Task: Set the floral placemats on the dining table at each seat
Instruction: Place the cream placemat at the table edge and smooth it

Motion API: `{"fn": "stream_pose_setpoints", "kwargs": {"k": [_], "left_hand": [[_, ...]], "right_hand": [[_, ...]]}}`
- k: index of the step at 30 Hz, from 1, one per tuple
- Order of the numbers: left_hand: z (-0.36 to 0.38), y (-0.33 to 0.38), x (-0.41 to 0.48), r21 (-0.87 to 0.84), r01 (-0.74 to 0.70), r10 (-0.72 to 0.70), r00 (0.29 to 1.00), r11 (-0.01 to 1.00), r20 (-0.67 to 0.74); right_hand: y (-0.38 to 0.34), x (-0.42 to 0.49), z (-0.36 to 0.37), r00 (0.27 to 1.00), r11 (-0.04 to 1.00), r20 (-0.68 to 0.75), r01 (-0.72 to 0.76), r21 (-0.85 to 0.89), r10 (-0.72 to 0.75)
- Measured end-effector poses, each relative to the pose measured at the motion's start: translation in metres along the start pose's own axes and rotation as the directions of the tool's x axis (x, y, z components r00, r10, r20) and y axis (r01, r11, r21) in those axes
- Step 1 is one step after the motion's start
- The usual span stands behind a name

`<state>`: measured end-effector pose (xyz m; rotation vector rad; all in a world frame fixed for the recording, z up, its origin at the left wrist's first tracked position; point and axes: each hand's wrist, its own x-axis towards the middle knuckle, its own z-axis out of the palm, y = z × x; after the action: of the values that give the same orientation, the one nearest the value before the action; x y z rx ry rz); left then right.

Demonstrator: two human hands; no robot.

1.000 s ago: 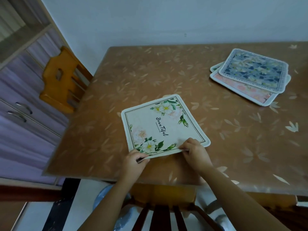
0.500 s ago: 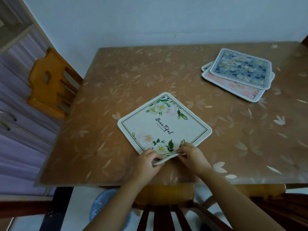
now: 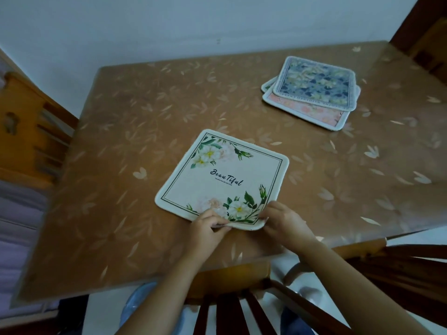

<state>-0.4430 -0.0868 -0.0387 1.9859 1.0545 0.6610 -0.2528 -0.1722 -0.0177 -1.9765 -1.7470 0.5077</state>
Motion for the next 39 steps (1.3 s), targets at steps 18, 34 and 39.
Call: {"fn": "stream_pose_setpoints", "kwargs": {"k": [18, 34, 39], "left_hand": [[0.008, -0.015, 0.006, 0.076, 0.004, -0.004, 1.000, 0.997, 0.008], [-0.013, -0.033, -0.011, 0.148, -0.003, 0.000, 1.000, 0.989, 0.020], [-0.014, -0.037, -0.025, 0.175, 0.044, -0.046, 0.999, 0.984, 0.006]], "right_hand": [[0.013, -0.016, 0.001, 0.985, 0.986, -0.074, -0.151, 0.065, 0.155], [-0.006, -0.015, 0.036, 0.999, 1.000, 0.051, -0.016, 0.000, 0.016], [-0.008, -0.005, 0.041, 0.997, 0.998, 0.078, 0.022, -0.063, -0.017]]}}
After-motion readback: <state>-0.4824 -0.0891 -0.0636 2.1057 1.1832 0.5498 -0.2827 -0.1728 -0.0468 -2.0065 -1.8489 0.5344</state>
